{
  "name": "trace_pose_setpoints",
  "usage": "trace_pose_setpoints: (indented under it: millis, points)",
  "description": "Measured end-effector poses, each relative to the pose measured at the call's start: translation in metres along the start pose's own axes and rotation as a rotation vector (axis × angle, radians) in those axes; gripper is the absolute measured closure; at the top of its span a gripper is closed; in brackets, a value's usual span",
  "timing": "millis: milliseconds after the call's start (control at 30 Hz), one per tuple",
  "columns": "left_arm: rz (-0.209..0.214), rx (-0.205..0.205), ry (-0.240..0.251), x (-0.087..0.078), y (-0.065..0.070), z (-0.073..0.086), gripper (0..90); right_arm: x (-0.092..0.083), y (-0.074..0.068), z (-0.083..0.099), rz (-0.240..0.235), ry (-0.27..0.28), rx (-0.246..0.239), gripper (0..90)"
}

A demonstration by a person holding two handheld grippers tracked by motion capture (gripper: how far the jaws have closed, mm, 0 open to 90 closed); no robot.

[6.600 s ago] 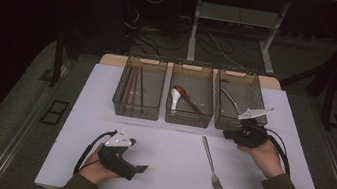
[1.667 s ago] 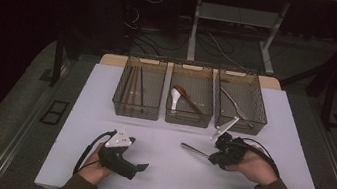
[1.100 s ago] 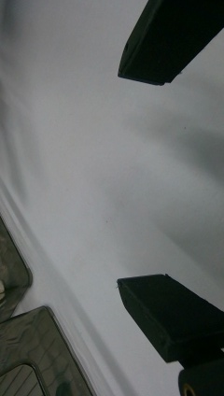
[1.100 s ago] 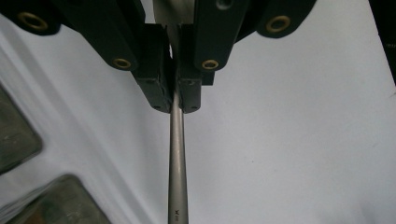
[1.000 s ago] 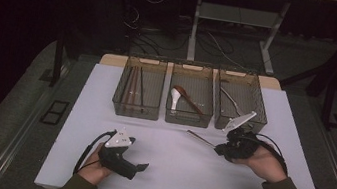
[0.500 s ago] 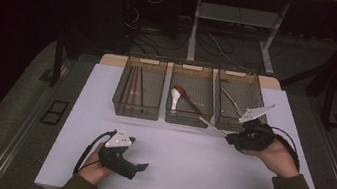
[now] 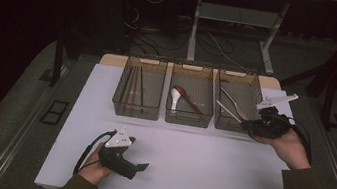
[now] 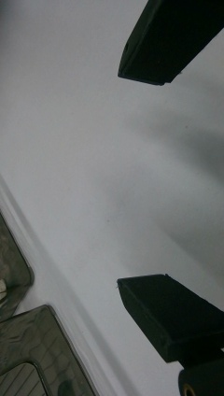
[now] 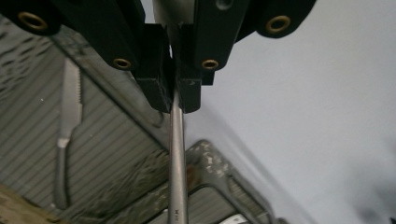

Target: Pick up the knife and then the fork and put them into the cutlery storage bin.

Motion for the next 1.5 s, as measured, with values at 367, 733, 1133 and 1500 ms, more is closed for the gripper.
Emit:
trace_pose_setpoints:
  millis: [367, 733, 1133, 1500]
  points:
    - [0.0, 0.005, -0.003, 0.0, 0.0, 0.001, 1.0, 0.011, 0.044, -0.016, 0.092, -0.002, 0.068, 84.4]
    - [0.002, 0.006, -0.002, 0.0, 0.0, 0.0, 1.0, 0.033, 0.072, -0.031, 0.128, -0.033, 0.122, 84.4]
    - [0.005, 0.007, -0.005, 0.0, 0.0, 0.001, 1.0, 0.072, 0.091, -0.029, 0.141, -0.172, 0.149, 84.2]
    - [0.005, 0.006, -0.004, 0.0, 0.0, 0.001, 1.0, 0.079, 0.093, -0.025, 0.13, -0.135, 0.169, 63.3]
Point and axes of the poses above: each handheld gripper's, and its own axes: x roughly forward along the jaws, z roughly out of its underside, y roughly to its right, the point moved 9 cm from there along x, roughly forward along the jaws, and after that the axes turned 2 degrees about x, right-handed, at the moved point
